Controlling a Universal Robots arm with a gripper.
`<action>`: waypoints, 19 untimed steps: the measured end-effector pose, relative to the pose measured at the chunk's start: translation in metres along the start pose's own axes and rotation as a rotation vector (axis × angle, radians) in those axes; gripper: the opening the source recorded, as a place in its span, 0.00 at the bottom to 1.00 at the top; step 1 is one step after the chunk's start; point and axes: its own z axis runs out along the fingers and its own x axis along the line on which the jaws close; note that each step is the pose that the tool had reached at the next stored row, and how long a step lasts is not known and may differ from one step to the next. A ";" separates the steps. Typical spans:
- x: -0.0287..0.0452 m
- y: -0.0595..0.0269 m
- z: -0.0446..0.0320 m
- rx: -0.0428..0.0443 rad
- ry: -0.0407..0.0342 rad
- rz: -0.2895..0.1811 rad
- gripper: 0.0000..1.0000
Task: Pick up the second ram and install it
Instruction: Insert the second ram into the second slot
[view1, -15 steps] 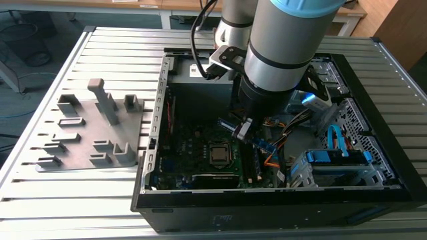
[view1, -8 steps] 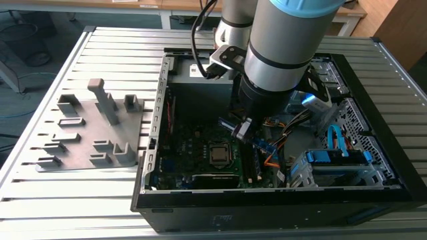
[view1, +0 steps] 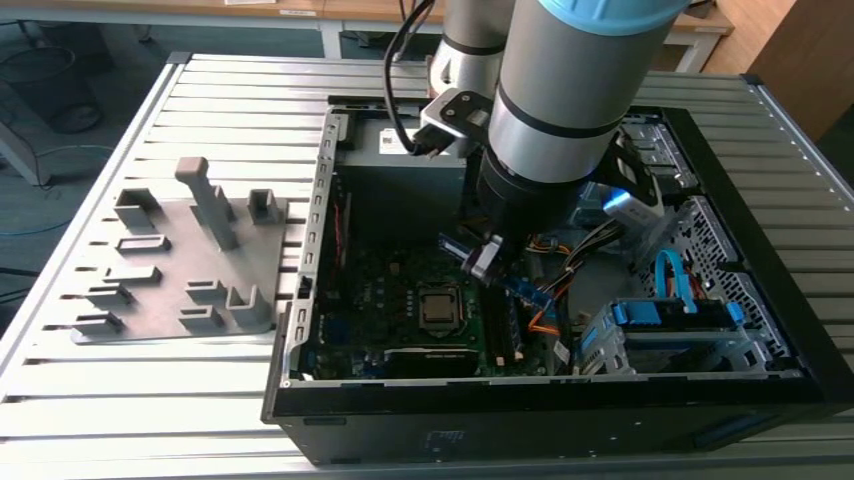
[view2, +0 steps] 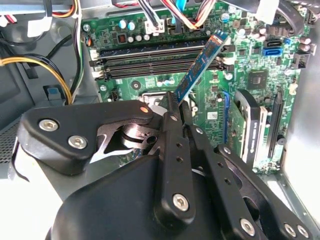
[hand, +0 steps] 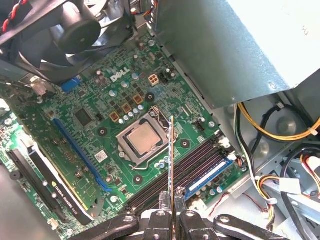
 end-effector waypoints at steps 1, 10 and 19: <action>0.0000 0.0000 0.0000 0.0002 -0.0001 0.004 0.14; 0.0000 0.0000 0.0000 0.0029 -0.0016 0.041 0.14; 0.0000 0.0000 0.0002 0.0065 -0.0037 0.092 0.14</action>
